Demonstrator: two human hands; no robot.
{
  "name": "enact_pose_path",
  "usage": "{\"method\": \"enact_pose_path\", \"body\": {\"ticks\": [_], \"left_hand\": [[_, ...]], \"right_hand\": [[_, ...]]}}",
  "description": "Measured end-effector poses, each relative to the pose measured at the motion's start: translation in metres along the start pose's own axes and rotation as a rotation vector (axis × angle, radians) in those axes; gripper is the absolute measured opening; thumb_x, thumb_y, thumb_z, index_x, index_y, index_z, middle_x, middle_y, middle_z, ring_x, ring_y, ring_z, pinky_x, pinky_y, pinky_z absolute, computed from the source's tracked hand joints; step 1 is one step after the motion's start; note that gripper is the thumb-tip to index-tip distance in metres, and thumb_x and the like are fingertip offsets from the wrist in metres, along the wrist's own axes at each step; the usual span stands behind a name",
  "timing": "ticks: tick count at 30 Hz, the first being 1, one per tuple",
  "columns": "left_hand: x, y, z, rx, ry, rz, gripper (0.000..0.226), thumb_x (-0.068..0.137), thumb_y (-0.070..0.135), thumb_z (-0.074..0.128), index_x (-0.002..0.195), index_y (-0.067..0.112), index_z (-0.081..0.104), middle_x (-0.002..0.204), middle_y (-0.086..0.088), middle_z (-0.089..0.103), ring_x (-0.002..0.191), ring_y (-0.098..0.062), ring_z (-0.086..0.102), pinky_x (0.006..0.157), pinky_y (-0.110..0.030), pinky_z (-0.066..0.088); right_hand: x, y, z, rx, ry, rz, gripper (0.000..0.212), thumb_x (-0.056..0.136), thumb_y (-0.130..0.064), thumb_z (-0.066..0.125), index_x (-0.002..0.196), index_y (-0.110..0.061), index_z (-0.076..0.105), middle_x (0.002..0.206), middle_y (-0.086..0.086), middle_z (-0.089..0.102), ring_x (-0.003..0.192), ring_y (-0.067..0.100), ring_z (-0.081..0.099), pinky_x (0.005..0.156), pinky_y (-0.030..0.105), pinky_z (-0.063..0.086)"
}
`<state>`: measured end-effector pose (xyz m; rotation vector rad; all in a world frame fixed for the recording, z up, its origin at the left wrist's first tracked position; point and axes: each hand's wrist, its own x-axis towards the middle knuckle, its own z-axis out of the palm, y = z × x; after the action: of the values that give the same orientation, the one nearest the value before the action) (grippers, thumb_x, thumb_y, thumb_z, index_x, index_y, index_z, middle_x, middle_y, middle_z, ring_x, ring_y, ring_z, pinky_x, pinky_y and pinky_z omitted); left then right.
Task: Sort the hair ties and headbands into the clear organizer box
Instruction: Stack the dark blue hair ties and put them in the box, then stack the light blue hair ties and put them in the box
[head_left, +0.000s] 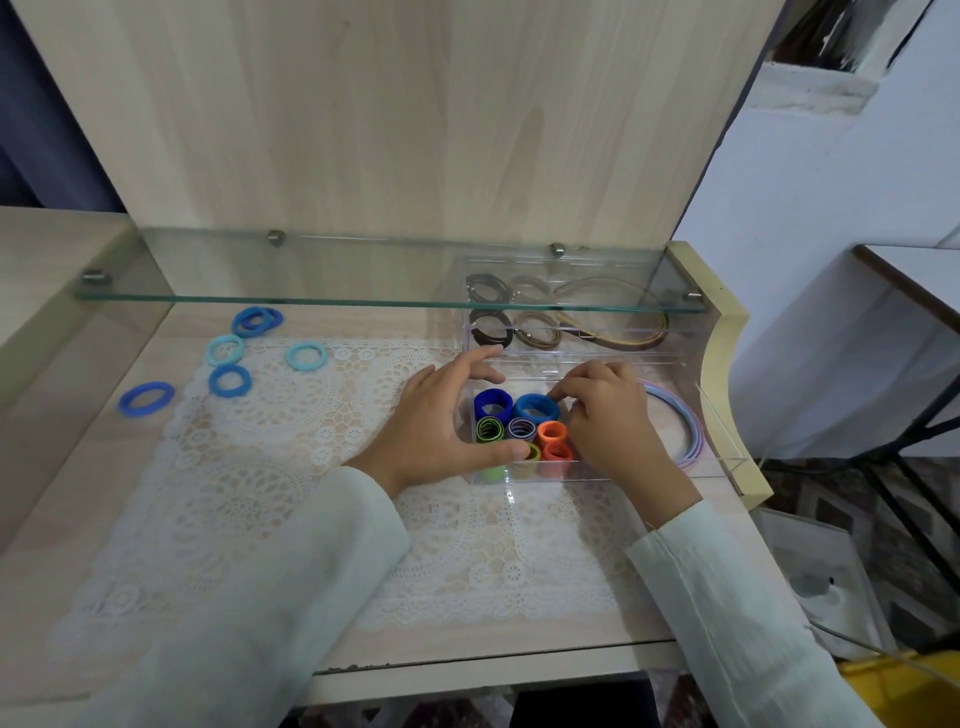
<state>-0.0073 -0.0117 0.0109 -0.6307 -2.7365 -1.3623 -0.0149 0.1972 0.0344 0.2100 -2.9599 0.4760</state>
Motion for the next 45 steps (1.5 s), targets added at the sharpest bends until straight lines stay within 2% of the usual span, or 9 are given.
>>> {"method": "enact_pose_path", "body": {"ticks": [3,10,15,20,28,31,34,39,45], "left_hand": [[0.0,-0.003,-0.005,-0.077,-0.032,-0.025,0.087,0.071,0.08,0.057,0.146,0.045,0.027,0.131,0.026,0.054,0.132,-0.006,0.043,0.114,-0.051,0.03],[-0.015,-0.006,-0.009,0.104,-0.032,0.014,0.069,0.088,0.068,0.037,0.149,0.039,0.026,0.151,0.021,0.04,0.135,-0.001,0.039,0.113,-0.045,0.035],[-0.027,-0.01,-0.014,0.17,0.033,0.03,0.049,0.103,0.049,0.034,0.15,0.036,0.028,0.142,0.014,0.05,0.101,0.009,0.054,0.107,-0.039,0.038],[-0.038,-0.024,-0.027,0.332,0.208,0.012,0.046,0.103,0.04,0.036,0.147,0.028,0.036,0.151,0.01,0.04,0.133,-0.008,0.041,0.112,-0.037,0.032],[-0.051,-0.045,-0.055,0.595,0.37,-0.216,0.054,0.096,0.044,0.034,0.145,0.023,0.04,0.152,-0.001,0.041,0.142,-0.02,0.033,0.118,-0.047,0.023],[-0.057,-0.054,-0.061,0.639,0.397,-0.323,0.052,0.099,0.037,0.044,0.148,0.021,0.037,0.16,-0.004,0.027,0.15,-0.025,0.017,0.12,-0.046,0.01],[-0.064,-0.058,-0.067,0.667,0.42,-0.37,0.052,0.098,0.036,0.045,0.147,0.019,0.039,0.161,-0.006,0.026,0.151,-0.027,0.014,0.121,-0.048,0.007],[-0.08,-0.069,-0.079,0.719,0.444,-0.436,0.067,0.086,0.048,0.028,0.142,0.015,0.047,0.156,-0.012,0.036,0.147,-0.033,0.026,0.116,-0.055,0.018],[-0.094,-0.083,-0.09,0.782,0.46,-0.476,0.061,0.086,0.042,0.036,0.131,0.007,0.059,0.143,-0.018,0.052,0.132,-0.041,0.047,0.105,-0.061,0.033]], "right_hand": [[0.0,0.0,0.001,0.005,-0.007,0.008,0.034,0.093,-0.007,0.046,0.113,-0.022,0.069,0.122,-0.002,0.058,0.117,0.022,0.035,0.092,0.033,0.029],[-0.001,-0.001,0.001,0.032,0.04,0.007,0.039,0.089,-0.002,0.047,0.116,-0.023,0.066,0.124,0.0,0.059,0.119,0.024,0.038,0.096,0.037,0.033],[-0.001,-0.002,-0.001,-0.024,0.07,0.001,0.042,0.087,-0.001,0.047,0.118,-0.024,0.065,0.123,0.0,0.059,0.117,0.023,0.043,0.094,0.037,0.036],[0.001,-0.007,-0.007,0.04,0.087,0.055,0.037,0.089,-0.004,0.048,0.118,-0.022,0.063,0.12,0.0,0.06,0.1,0.019,0.055,0.081,0.037,0.052],[-0.005,-0.06,0.001,0.126,0.249,-0.165,0.034,0.088,-0.008,0.054,0.12,-0.013,0.063,0.114,0.006,0.063,0.103,0.024,0.055,0.085,0.037,0.049],[-0.011,-0.087,0.012,0.176,0.201,-0.245,0.036,0.087,-0.009,0.054,0.122,-0.013,0.062,0.114,0.005,0.061,0.106,0.023,0.052,0.09,0.037,0.046],[-0.017,-0.11,0.025,0.138,0.121,-0.326,0.039,0.087,-0.012,0.052,0.125,-0.014,0.058,0.12,0.005,0.056,0.113,0.022,0.048,0.095,0.036,0.041],[-0.019,-0.14,0.045,0.041,-0.024,-0.363,0.047,0.092,-0.021,0.048,0.139,-0.015,0.044,0.142,0.006,0.042,0.133,0.023,0.033,0.108,0.037,0.031],[-0.014,-0.155,0.067,-0.011,-0.092,-0.342,0.046,0.094,-0.028,0.042,0.139,-0.016,0.04,0.146,0.005,0.034,0.137,0.024,0.025,0.112,0.036,0.022]]}}
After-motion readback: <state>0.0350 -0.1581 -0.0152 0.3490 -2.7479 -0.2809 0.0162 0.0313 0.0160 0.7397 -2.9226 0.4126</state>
